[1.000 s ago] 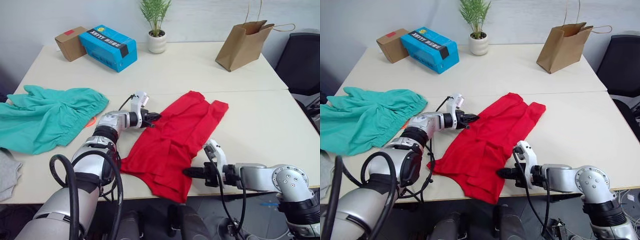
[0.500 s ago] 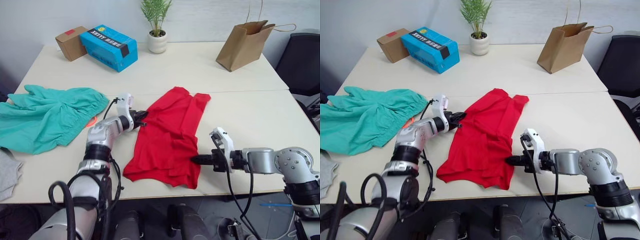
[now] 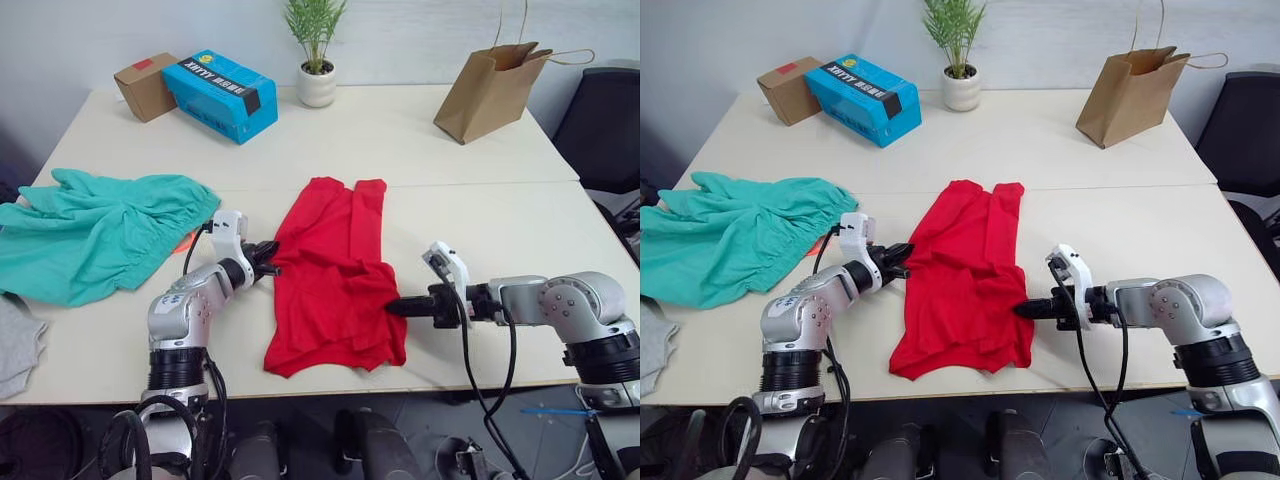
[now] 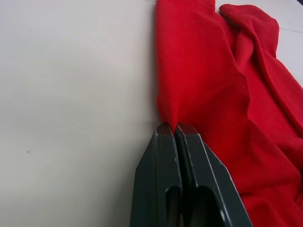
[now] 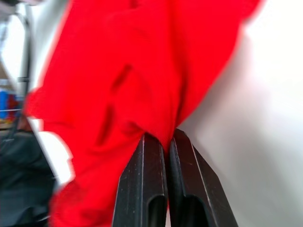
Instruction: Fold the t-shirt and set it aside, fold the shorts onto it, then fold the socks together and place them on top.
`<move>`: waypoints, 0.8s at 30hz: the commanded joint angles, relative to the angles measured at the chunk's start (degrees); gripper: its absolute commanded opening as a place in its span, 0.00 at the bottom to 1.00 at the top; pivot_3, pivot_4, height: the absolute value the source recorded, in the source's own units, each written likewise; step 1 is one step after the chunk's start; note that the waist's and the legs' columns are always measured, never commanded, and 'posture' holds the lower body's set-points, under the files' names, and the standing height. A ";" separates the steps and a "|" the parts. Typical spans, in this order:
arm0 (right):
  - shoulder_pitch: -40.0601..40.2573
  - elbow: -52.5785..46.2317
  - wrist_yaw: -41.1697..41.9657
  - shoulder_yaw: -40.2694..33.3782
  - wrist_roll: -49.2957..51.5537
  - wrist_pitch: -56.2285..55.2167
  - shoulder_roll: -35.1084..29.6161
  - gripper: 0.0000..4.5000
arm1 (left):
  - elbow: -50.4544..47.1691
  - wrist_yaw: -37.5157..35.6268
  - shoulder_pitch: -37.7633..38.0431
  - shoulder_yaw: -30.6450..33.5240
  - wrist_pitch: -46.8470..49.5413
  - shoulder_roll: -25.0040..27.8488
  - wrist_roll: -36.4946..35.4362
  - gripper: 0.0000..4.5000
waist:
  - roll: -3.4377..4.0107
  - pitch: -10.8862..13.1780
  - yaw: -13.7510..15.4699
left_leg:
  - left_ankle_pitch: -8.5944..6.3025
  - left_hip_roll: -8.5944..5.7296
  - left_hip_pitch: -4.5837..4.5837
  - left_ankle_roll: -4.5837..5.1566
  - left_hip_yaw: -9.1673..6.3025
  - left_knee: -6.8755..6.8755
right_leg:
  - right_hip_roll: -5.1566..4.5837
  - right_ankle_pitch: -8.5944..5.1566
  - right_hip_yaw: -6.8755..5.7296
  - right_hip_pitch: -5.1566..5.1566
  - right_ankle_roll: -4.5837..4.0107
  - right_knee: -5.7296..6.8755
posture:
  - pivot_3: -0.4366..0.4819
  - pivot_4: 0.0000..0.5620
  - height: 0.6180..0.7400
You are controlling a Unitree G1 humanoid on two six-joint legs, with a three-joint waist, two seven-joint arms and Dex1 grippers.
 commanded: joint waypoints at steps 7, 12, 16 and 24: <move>8.28 -10.19 11.21 -5.74 -7.60 -12.67 -6.47 0.61 | -5.66 -9.99 2.67 -3.00 -4.30 10.97 -1.03 0.50 | 0.00 0.00 -0.01 | -0.02 0.00 0.00 0.01 -0.01 -0.06 | 0.00 0.00 -0.03 0.00 0.00 -0.05 | 0.48 0.27 1.00; 19.10 -7.60 24.45 -11.30 -21.93 -42.08 -11.54 1.00 | -4.16 -24.20 10.79 -9.80 -28.09 29.92 9.47 0.88 | 0.02 0.00 -0.09 | -0.08 0.00 0.05 -0.06 0.01 -0.19 | 0.06 0.00 -0.05 0.00 0.00 -0.16 | 0.48 0.27 1.00; 24.77 -0.76 31.93 -10.10 -37.88 -75.27 -12.52 1.00 | -3.64 -33.27 15.94 -8.91 -47.19 33.99 8.12 1.00 | 0.06 0.03 0.23 | -0.24 0.03 0.09 -0.01 0.11 -0.21 | 0.04 -0.01 -0.03 0.03 0.00 -0.27 | 0.48 0.27 1.00; 19.32 19.33 33.95 -5.13 -50.96 -119.78 -6.46 1.00 | 8.88 -43.32 15.42 -16.38 -73.92 35.76 14.47 1.00 | 0.11 0.06 -0.11 | -0.21 0.01 0.21 0.02 0.19 -0.18 | 0.02 0.03 0.01 0.09 0.00 -0.24 | 0.48 0.27 1.00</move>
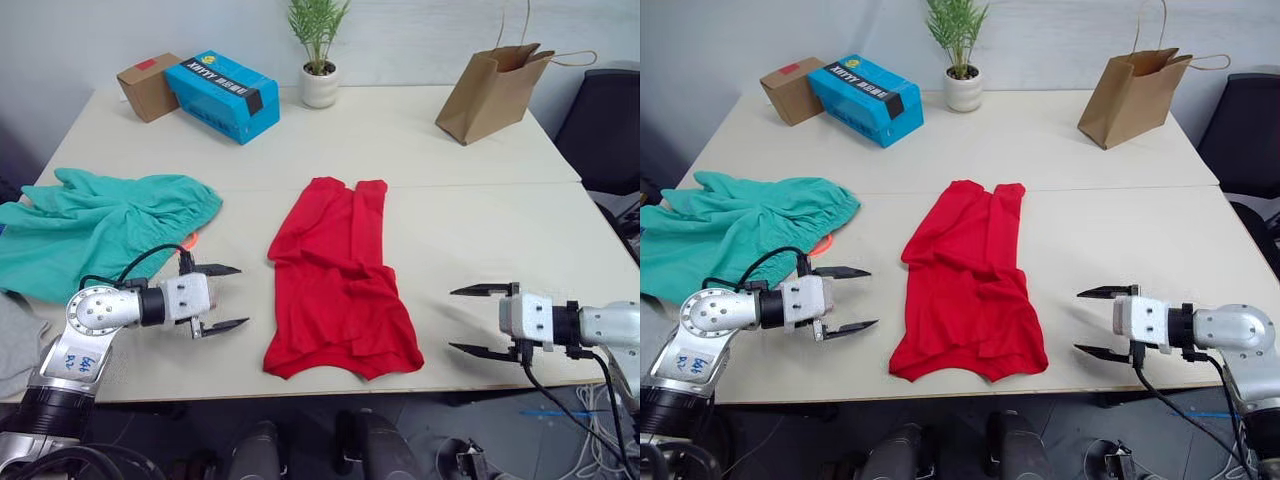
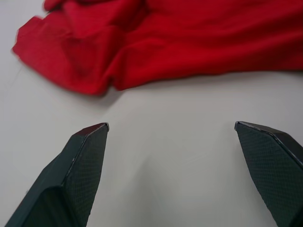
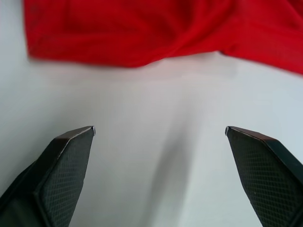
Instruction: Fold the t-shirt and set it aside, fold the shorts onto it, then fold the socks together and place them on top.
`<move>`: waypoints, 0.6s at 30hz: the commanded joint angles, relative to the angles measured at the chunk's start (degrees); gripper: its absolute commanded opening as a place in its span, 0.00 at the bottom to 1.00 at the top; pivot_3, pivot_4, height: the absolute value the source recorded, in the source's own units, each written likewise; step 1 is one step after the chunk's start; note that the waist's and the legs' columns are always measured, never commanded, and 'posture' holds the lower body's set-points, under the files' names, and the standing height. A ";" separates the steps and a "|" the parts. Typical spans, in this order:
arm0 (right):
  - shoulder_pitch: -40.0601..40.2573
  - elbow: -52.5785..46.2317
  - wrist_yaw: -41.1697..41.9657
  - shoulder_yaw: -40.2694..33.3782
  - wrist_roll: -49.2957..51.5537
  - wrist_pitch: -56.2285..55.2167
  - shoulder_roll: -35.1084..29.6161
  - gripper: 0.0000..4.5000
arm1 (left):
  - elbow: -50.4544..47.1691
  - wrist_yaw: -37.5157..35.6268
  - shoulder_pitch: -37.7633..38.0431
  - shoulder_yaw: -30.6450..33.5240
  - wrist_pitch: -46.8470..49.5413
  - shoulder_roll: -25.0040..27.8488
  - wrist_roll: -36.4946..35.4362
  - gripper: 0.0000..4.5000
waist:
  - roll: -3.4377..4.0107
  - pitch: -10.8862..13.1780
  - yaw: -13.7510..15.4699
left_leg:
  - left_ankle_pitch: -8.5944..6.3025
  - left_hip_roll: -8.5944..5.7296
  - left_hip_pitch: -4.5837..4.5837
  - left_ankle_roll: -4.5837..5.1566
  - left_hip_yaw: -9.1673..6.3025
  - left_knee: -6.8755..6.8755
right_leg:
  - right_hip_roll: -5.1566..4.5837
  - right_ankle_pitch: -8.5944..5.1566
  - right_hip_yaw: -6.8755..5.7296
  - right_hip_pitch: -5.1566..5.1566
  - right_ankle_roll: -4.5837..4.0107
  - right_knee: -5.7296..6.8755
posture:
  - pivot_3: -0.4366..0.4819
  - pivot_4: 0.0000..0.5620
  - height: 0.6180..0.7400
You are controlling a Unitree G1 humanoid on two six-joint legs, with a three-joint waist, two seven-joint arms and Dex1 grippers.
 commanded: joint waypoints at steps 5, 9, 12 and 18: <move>-3.87 6.09 -1.19 6.71 -4.98 -17.84 5.64 1.00 | 5.26 -4.35 -4.34 -8.91 -10.62 -2.83 5.83 1.00 | 0.20 -0.07 -0.09 | -0.12 0.04 0.88 -0.06 0.02 -0.12 | 0.03 -0.07 0.02 0.88 -0.02 -0.10 | 0.48 0.27 1.00; -6.84 5.64 -4.54 10.09 -9.03 -17.95 9.16 1.00 | 10.45 -3.85 -9.40 -12.65 -15.98 -6.13 9.33 1.00 | 0.21 -0.26 -0.03 | -0.32 0.06 1.12 0.07 0.00 -0.08 | 0.01 -0.12 0.05 1.14 -0.05 -0.12 | 0.48 0.27 1.00; -7.96 4.98 -6.20 12.00 -10.54 -17.20 10.97 1.00 | 13.58 -2.56 -12.60 -14.00 -18.78 -8.13 11.20 1.00 | 0.23 -0.31 0.01 | -0.43 0.07 1.61 -0.03 -0.03 -0.10 | 0.00 -0.13 0.04 1.63 -0.06 -0.19 | 0.48 0.27 1.00; -9.37 3.88 -9.28 14.70 -12.05 -15.66 12.94 1.00 | 17.79 -2.13 -15.81 -16.78 -21.87 -10.69 12.86 1.00 | 0.39 -0.42 0.26 | -0.58 0.09 1.81 0.22 -0.09 -0.14 | -0.01 -0.14 0.00 1.91 -0.08 -0.29 | 0.48 0.27 1.00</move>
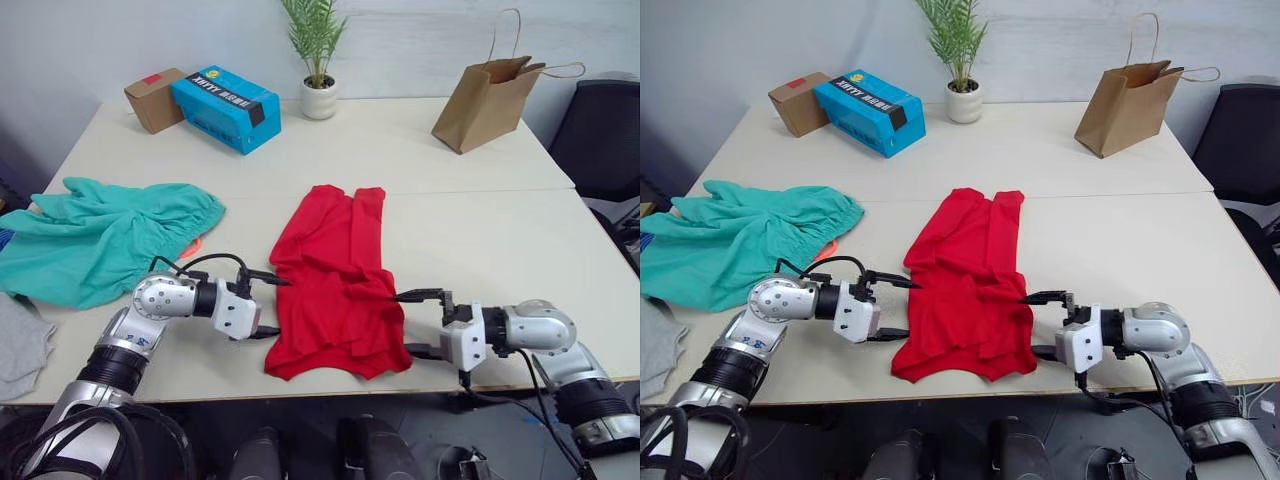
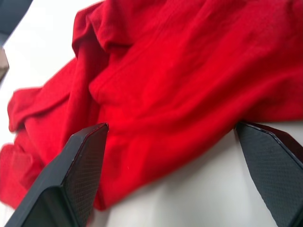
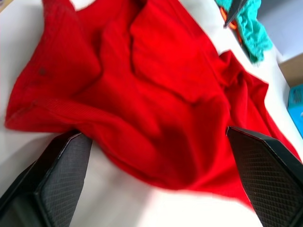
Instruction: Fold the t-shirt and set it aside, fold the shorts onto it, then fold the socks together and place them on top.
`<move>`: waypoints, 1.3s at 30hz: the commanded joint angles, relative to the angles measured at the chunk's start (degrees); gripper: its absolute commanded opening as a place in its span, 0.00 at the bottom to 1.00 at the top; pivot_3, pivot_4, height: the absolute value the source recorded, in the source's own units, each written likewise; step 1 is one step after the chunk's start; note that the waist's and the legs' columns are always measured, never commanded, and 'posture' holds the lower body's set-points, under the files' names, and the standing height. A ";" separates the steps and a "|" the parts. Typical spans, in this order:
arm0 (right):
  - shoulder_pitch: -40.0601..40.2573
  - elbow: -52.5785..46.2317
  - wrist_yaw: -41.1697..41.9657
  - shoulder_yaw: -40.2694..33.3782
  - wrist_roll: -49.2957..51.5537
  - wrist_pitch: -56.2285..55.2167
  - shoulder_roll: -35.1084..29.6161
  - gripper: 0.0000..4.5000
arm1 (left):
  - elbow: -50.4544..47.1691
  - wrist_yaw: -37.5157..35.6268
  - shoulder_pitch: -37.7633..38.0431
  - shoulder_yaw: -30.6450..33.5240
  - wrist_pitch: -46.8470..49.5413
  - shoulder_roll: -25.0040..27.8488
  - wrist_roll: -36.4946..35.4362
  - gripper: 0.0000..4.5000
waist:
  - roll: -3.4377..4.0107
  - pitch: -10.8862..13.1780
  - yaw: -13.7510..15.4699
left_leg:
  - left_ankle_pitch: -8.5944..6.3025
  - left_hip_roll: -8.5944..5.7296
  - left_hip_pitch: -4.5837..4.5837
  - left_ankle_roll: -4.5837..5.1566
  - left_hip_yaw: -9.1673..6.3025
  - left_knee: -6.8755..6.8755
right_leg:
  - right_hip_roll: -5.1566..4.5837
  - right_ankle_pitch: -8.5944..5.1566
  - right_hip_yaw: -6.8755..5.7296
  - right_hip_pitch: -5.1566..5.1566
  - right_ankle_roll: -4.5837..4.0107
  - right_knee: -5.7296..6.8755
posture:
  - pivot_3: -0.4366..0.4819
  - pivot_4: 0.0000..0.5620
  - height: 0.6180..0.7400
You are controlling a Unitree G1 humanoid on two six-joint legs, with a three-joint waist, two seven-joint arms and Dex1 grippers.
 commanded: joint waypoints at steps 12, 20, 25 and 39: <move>5.94 -4.84 1.26 3.75 2.68 2.30 -6.94 1.00 | 5.89 -1.92 0.09 -6.63 -5.86 0.80 3.96 1.00 | 0.44 -0.58 1.23 | -0.23 -0.01 0.00 0.20 0.01 0.01 | 0.00 -0.17 0.01 0.03 0.14 -0.11 | 0.48 0.27 1.00; 7.37 -8.74 -2.08 5.91 1.24 4.52 -3.53 1.00 | 4.00 -0.66 4.02 -5.89 -10.66 2.53 -0.15 1.00 | 0.37 -0.65 -0.29 | -0.33 0.09 0.09 0.13 0.02 -0.09 | 0.06 -0.41 0.00 0.03 0.01 -0.04 | 0.48 0.27 1.00; 7.93 -10.65 -3.12 7.03 0.22 7.15 -1.68 1.00 | 3.90 -0.11 3.65 -6.91 -10.37 0.86 1.04 1.00 | 0.45 -0.70 -0.14 | -0.34 0.09 0.09 0.10 0.02 -0.08 | 0.07 -0.45 0.00 0.03 0.01 -0.01 | 0.48 0.27 1.00; 6.29 -10.68 -3.95 8.01 -1.05 10.05 -0.65 0.34 | 2.33 -5.31 4.20 -11.79 -5.64 -0.67 -0.31 0.36 | 0.37 -0.80 -0.04 | -0.40 0.06 0.07 0.16 0.02 -0.03 | 0.04 -0.45 0.02 0.06 0.04 -0.07 | 0.48 0.27 1.00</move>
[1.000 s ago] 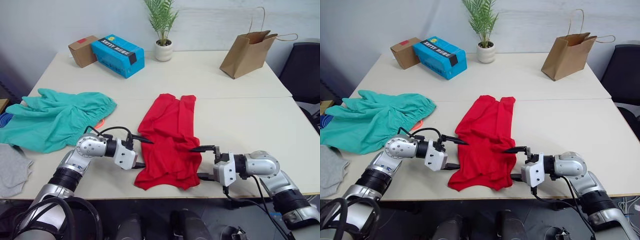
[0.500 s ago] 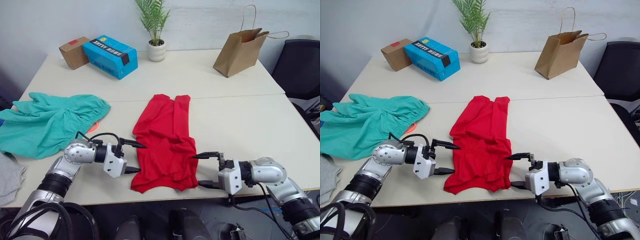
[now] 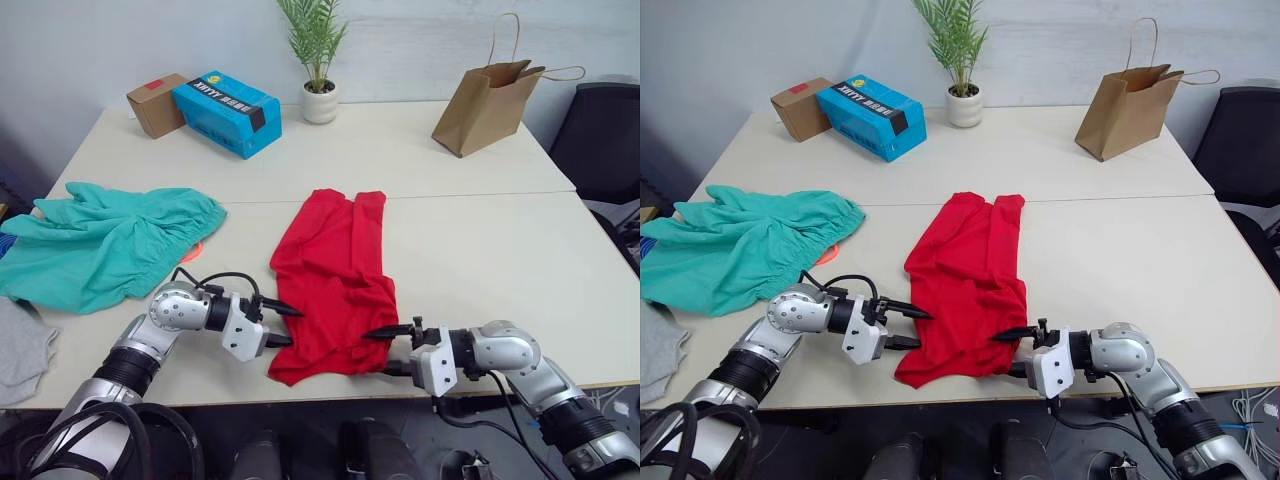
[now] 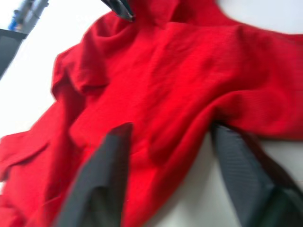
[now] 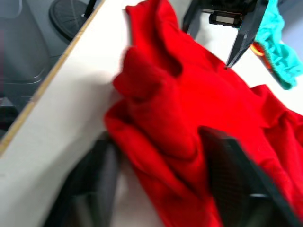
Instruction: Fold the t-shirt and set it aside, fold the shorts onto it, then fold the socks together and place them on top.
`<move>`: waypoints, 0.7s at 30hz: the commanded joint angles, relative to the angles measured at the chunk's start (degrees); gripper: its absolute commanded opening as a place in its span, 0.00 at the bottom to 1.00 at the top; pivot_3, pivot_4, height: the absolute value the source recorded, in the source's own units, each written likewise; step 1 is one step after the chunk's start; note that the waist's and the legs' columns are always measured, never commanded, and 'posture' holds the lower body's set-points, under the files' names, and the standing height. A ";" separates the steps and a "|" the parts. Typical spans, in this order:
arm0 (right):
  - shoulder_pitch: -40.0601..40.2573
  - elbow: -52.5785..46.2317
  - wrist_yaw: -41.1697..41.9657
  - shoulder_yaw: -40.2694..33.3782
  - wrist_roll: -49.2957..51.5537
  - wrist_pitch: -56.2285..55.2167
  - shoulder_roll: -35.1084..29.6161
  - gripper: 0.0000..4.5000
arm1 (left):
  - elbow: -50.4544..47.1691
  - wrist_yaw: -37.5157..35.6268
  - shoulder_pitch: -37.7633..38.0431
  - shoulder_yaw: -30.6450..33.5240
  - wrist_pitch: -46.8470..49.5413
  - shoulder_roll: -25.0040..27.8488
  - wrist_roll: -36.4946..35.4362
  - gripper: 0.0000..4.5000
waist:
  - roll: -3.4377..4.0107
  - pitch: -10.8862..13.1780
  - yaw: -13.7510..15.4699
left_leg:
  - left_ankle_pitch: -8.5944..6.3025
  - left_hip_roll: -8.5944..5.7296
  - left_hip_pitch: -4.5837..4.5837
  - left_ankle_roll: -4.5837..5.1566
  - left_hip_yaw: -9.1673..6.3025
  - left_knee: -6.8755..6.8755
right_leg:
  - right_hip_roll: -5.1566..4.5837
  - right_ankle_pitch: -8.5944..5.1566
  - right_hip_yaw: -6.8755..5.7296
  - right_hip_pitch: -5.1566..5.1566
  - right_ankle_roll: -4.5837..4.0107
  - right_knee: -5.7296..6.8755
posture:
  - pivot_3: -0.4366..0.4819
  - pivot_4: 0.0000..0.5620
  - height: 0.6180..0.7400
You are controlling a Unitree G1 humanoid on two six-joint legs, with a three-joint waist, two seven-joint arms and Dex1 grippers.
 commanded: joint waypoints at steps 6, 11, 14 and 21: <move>2.86 -5.68 2.18 -1.45 4.35 5.21 -4.32 0.00 | -3.49 -7.05 5.00 -3.65 6.59 1.64 -1.86 0.01 | 0.14 0.03 0.01 | -0.07 0.00 -0.08 0.04 0.00 -0.03 | 0.00 -0.01 0.00 -0.05 0.01 -0.07 | 0.48 0.27 1.00; 6.51 -15.07 2.75 -5.35 11.63 12.93 -8.56 0.00 | -12.50 -13.20 8.90 -1.09 13.37 6.58 -12.60 0.01 | 0.11 0.17 -0.63 | -0.22 0.08 -0.13 -0.17 0.01 -0.11 | 0.08 -0.25 0.01 -0.22 0.01 0.03 | 0.48 0.27 1.00; 10.22 -21.73 5.08 -7.45 17.52 18.53 -12.34 0.00 | -18.85 -15.32 12.11 1.29 20.09 10.59 -17.40 0.01 | 0.05 0.37 -0.23 | -0.31 0.11 -0.16 -0.35 -0.06 -0.08 | 0.11 -0.55 -0.01 -0.35 0.00 0.30 | 0.48 0.27 1.00; 22.42 -36.94 8.88 -12.93 29.80 34.93 -22.33 0.00 | -35.26 -16.41 23.24 6.96 34.38 19.38 -25.66 0.01 | 0.14 0.96 0.14 | -0.55 0.04 -0.32 -0.22 -0.30 -0.01 | 0.04 -0.77 -0.07 -0.33 0.15 0.24 | 0.48 0.27 1.00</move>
